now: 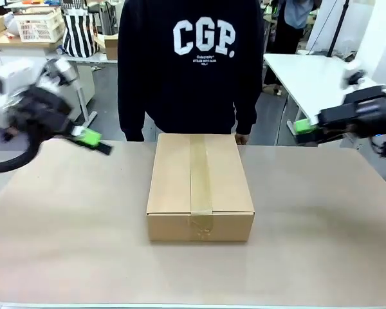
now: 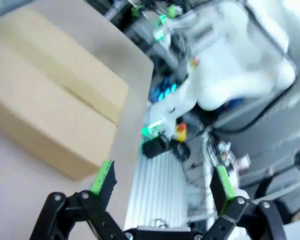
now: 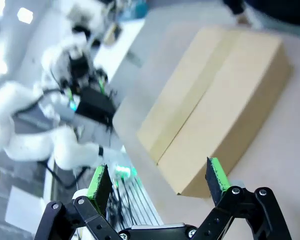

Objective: Pack the gift set into the box.
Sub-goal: Press and hold the closed box until the human finishes sealing it.

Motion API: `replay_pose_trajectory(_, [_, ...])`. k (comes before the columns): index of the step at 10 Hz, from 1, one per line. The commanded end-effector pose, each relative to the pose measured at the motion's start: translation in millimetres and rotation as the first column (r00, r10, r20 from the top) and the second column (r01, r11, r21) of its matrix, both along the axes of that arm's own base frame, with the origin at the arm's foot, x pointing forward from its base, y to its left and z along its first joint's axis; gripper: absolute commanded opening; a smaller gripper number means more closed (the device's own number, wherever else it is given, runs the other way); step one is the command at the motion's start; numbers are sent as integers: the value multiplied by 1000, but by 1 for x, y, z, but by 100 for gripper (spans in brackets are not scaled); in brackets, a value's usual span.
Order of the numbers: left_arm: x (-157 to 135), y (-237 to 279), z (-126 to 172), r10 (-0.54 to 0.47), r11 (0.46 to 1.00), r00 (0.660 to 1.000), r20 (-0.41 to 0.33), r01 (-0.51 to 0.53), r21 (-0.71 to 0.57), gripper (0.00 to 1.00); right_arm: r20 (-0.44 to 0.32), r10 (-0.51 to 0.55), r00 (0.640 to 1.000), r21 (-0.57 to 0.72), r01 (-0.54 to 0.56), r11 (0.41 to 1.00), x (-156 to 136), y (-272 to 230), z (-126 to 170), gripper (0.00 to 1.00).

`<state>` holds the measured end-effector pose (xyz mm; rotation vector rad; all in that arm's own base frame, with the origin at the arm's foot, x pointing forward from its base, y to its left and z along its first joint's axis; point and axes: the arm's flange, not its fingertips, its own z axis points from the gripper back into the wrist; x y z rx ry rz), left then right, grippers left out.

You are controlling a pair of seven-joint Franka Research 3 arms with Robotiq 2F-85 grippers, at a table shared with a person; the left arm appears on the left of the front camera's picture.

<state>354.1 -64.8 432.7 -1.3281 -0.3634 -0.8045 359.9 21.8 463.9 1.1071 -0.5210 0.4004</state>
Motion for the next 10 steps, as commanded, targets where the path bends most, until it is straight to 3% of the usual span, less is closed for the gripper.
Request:
replay_pose_trajectory(1, [-48,54,-15,243,960,960,-137,-258,-108,100,-2,-142,990,75,141,987,-39,-47,-6,100])
replay_pose_trajectory(2, [-64,74,-18,347,922,934,-83,-356,-151,100,64,-176,982,102,169,980,-44,-63,-13,100])
replay_pose_trajectory(3, [-22,37,-18,110,993,991,-79,-114,-41,100,7,-87,996,39,86,995,-3,-38,7,100])
replay_pose_trajectory(10, [-22,37,-18,110,993,991,-79,-114,-41,100,7,-87,996,39,86,995,-3,-38,7,100])
